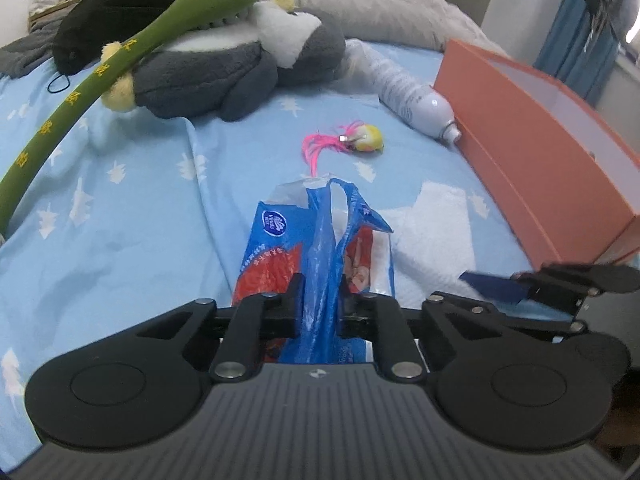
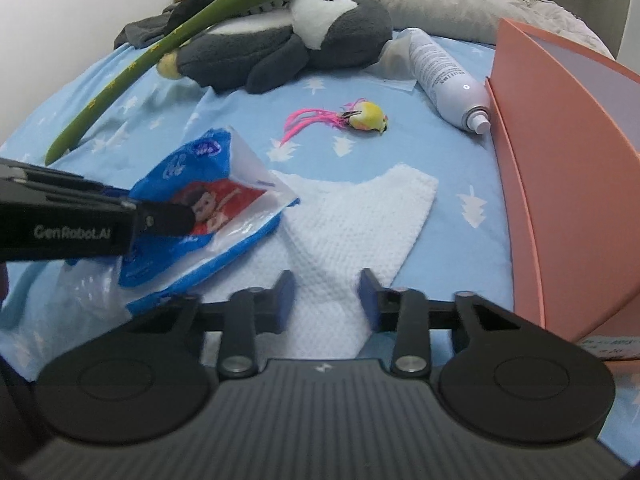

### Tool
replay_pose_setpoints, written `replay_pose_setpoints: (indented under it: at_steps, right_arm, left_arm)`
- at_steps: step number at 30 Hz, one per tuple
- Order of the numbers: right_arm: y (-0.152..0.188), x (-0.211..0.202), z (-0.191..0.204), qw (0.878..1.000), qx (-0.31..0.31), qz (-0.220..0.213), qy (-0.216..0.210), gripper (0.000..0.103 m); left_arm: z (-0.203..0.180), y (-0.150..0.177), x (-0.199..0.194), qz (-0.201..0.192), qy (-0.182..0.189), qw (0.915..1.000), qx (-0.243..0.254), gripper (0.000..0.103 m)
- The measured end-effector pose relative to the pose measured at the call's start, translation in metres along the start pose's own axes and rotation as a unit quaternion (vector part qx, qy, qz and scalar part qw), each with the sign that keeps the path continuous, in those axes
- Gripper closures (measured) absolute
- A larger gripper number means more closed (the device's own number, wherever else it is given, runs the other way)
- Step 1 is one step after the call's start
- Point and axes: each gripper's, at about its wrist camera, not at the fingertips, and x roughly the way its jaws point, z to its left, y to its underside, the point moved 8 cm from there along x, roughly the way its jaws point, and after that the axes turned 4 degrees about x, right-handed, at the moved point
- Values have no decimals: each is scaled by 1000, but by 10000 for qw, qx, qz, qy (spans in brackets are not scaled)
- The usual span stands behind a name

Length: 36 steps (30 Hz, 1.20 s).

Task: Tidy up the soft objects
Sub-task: 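Lift the wipe pack with the left gripper while the right gripper lifts the white cloth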

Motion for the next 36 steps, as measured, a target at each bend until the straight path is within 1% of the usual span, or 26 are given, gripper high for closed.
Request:
replay_pose_setpoints:
  at_steps: [1, 3, 4, 5, 6, 11, 14, 19, 29, 36]
  right_arm:
    - [0, 0, 1, 10000, -37, 5, 32, 77]
    - [0, -3, 2, 9999, -113, -7, 125, 88]
    - [-1, -4, 2, 9998, -113, -14, 139, 90]
    - [-1, -7, 1, 9999, -70, -26, 129, 94]
    - [-2, -10, 1, 9999, -18, -47, 122, 95]
    - [-6, -29, 0, 9996, 100, -222, 158, 96]
    - [-11, -43, -2, 9990, 110, -363, 257, 96]
    - [-17, -68, -8, 9979, 279, -500, 300, 96]
    - [-30, -119, -18, 9953, 623, -664, 344, 96]
    - [-42, -162, -35, 9906, 864, -942, 489, 96]
  left_arm:
    - [0, 0, -1, -20, -35, 10000, -31, 89]
    - [1, 1, -5, -63, -68, 9999, -122, 93]
    - [2, 1, -8, -88, -59, 9997, -198, 93]
    - [3, 0, -11, -111, -51, 9996, -264, 93]
    - [3, 0, -14, -135, -42, 9994, -309, 94]
    - [4, -5, -35, -308, -78, 9983, -490, 96]
    - [3, -10, -48, -402, -108, 9978, -521, 96]
    - [2, -18, -66, -497, -95, 9969, -601, 96]
    - [-20, -42, -102, -601, -31, 9965, -582, 96]
    - [-40, -64, -129, -789, 70, 9954, -534, 96]
